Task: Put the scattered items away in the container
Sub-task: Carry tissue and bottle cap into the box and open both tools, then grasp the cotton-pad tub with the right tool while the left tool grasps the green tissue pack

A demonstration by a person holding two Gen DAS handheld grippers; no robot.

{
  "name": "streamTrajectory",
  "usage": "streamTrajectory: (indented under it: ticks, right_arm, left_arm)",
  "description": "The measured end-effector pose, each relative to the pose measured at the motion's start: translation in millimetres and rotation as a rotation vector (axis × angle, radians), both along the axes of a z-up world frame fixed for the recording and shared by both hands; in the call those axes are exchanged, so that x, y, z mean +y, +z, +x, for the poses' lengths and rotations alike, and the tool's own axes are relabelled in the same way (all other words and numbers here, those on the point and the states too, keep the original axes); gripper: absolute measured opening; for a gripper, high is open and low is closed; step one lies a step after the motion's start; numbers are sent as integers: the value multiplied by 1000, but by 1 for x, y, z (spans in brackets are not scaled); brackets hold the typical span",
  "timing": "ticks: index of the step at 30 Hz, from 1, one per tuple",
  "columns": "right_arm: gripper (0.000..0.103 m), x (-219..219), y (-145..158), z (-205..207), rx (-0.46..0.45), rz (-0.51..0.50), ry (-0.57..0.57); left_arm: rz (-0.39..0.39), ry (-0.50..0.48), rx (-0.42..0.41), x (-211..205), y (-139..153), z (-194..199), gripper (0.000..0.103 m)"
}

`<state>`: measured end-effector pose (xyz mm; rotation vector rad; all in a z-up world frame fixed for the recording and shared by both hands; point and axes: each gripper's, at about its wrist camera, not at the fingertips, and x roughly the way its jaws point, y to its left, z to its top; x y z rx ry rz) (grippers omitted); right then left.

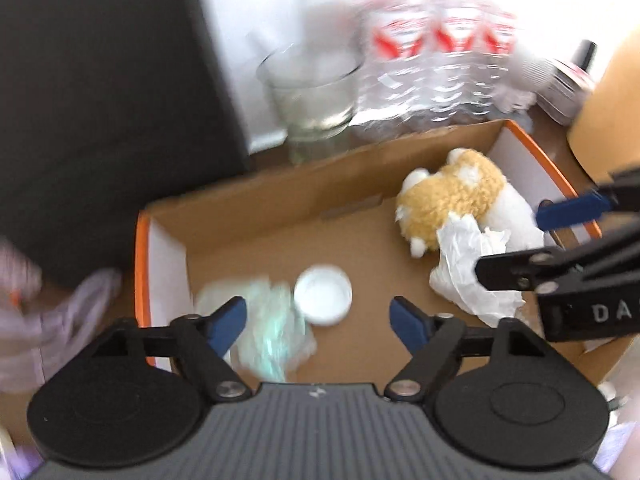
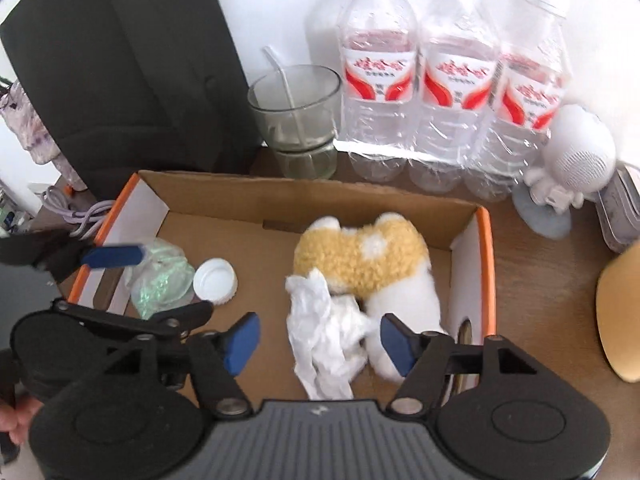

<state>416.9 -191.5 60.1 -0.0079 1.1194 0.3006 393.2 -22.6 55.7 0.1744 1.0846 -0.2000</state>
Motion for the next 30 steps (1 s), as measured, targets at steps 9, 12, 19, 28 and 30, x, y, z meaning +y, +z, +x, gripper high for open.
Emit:
streamTrajectory:
  ticks: [9, 12, 19, 28, 30]
  right_arm:
    - [75, -10, -11, -31, 69, -27, -61]
    - [75, -7, -16, -44, 72, -33, -53]
    - [76, -5, -21, -61, 69, -57, -55]
    - [77, -1, 0, -106, -92, -33, -52]
    - [77, -3, 10, -125, -210, -7, -68]
  left_arm:
    - [-23, 131, 100, 5, -5, -32, 94]
    - [-13, 151, 111, 3, -11, -40, 95]
    - [8, 155, 90, 3, -13, -60, 95]
    - [63, 164, -143, -2, 7, -107, 95]
    - [66, 172, -288, -2, 19, -129, 98]
